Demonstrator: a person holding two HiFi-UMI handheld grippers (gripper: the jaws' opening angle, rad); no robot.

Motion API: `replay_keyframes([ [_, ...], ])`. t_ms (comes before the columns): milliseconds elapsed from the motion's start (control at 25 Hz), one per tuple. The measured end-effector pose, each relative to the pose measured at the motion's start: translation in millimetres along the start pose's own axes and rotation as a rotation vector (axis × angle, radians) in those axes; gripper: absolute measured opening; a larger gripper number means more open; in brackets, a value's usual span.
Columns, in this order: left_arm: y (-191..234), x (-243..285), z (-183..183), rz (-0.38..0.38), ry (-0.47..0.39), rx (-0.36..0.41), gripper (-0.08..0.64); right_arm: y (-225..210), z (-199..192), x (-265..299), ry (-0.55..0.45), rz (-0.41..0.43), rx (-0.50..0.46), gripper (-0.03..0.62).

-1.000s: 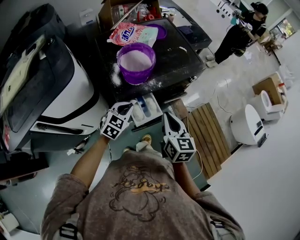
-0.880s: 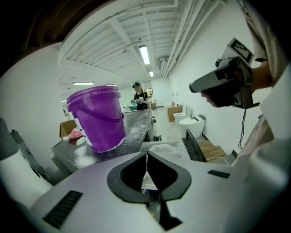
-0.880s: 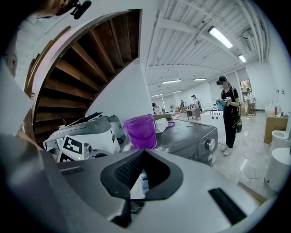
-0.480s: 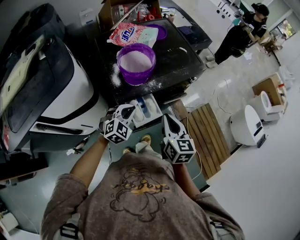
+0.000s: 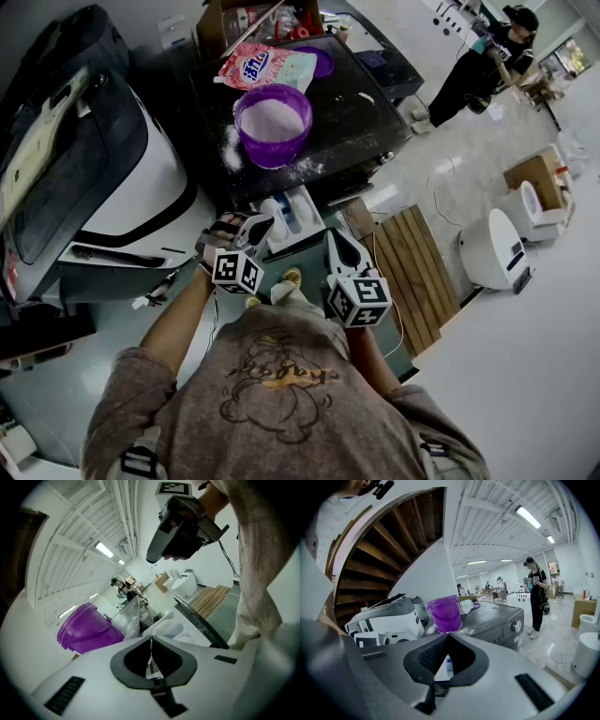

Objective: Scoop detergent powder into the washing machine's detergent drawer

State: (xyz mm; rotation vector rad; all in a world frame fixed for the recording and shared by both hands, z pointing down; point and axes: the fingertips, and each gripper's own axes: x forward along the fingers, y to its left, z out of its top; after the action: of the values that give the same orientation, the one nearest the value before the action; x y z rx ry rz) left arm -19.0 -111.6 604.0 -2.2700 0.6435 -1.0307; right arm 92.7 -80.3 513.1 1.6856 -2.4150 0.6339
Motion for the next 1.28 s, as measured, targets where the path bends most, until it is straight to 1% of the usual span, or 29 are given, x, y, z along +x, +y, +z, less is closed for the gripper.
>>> replay_keyframes([
  [280,-11,-1,-2,-0.003,0.006,0.142,0.023,4,-2,-4,-0.002,-0.004,-0.007,0.002],
  [400,-13,-2,-3,0.001,0.004,0.185,0.023,8,-3,-6,-0.004,-0.007,-0.011,0.002],
  [480,-11,-3,-3,0.008,-0.001,0.184,0.023,10,-3,-9,-0.005,-0.014,-0.012,0.002],
  [520,-9,-3,-2,0.01,-0.005,0.158,0.023,11,-3,-11,-0.005,-0.02,-0.012,0.002],
  [560,-6,-3,-2,0.013,-0.011,0.107,0.023,11,-2,-14,-0.005,-0.027,-0.012,0.002],
  [600,-2,-4,-3,0.015,-0.017,0.033,0.023,12,-3,-16,-0.005,-0.033,-0.013,0.002],
  [640,4,-5,-3,0.019,-0.026,-0.057,0.023,13,-4,-19,-0.005,-0.037,-0.014,0.002],
  [800,28,-15,-9,0.054,-0.092,-0.473,0.023,15,-12,-33,-0.006,-0.054,-0.015,0.002],
  [920,44,-25,-13,0.066,-0.185,-0.796,0.023,16,-16,-43,-0.012,-0.073,-0.025,0.002],
  [960,49,-30,-13,0.065,-0.218,-0.885,0.023,16,-17,-46,-0.012,-0.078,-0.025,0.002],
  [1000,54,-35,-12,0.065,-0.246,-0.954,0.023,16,-17,-48,-0.014,-0.082,-0.025,0.002],
  [1040,58,-39,-11,0.067,-0.268,-1.002,0.023,17,-16,-49,-0.018,-0.086,-0.022,0.002],
  [1080,62,-44,-9,0.071,-0.285,-1.032,0.023,17,-13,-50,-0.026,-0.089,-0.016,0.002],
  [1160,69,-54,-5,0.081,-0.312,-1.066,0.023,19,-5,-51,-0.043,-0.094,-0.003,0.002],
  [1280,80,-68,2,0.095,-0.348,-1.103,0.023,16,-1,-50,-0.051,-0.094,-0.013,0.002],
])
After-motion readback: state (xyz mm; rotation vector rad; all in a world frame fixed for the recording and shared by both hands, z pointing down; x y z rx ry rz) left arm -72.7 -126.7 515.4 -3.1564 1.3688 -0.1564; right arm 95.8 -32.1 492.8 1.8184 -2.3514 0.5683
